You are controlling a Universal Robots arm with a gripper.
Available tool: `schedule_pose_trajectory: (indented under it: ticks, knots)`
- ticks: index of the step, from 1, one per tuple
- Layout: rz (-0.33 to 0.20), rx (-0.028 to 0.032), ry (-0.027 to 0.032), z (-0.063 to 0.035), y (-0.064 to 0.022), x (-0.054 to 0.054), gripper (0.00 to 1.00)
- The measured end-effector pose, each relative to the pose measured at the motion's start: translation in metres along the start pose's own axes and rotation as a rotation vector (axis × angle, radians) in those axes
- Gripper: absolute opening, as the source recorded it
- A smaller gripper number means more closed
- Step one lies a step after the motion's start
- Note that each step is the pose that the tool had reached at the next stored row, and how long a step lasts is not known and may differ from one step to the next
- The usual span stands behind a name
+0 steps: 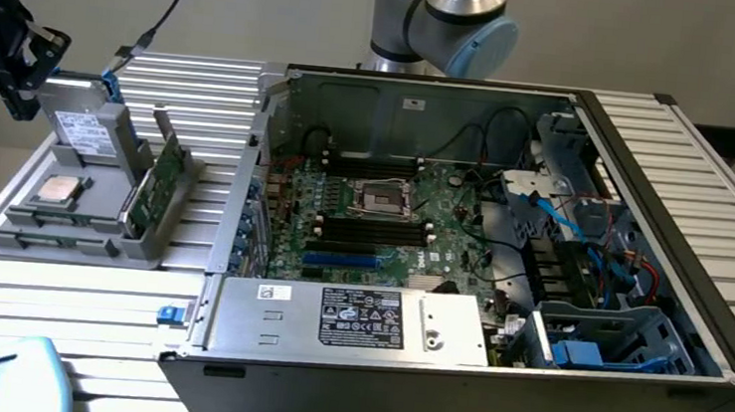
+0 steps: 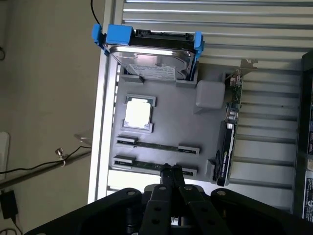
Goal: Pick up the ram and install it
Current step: 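Pick up the ram and move it above insertion slot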
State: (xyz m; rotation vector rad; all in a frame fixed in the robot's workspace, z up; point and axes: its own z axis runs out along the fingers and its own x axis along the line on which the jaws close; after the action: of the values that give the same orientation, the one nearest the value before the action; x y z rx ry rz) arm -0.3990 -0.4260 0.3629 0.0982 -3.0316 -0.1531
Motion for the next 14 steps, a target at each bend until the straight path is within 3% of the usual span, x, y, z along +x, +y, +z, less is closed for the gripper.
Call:
schedule_pose_trajectory:
  ticks: [8, 14]
  knots:
    - [-0.009, 0.0009, 0.0008, 0.0006, 0.0000, 0.0013, 0.11]
    - [-0.075, 0.0083, 0.0081, 0.0027, 0.0000, 0.0031, 0.11]
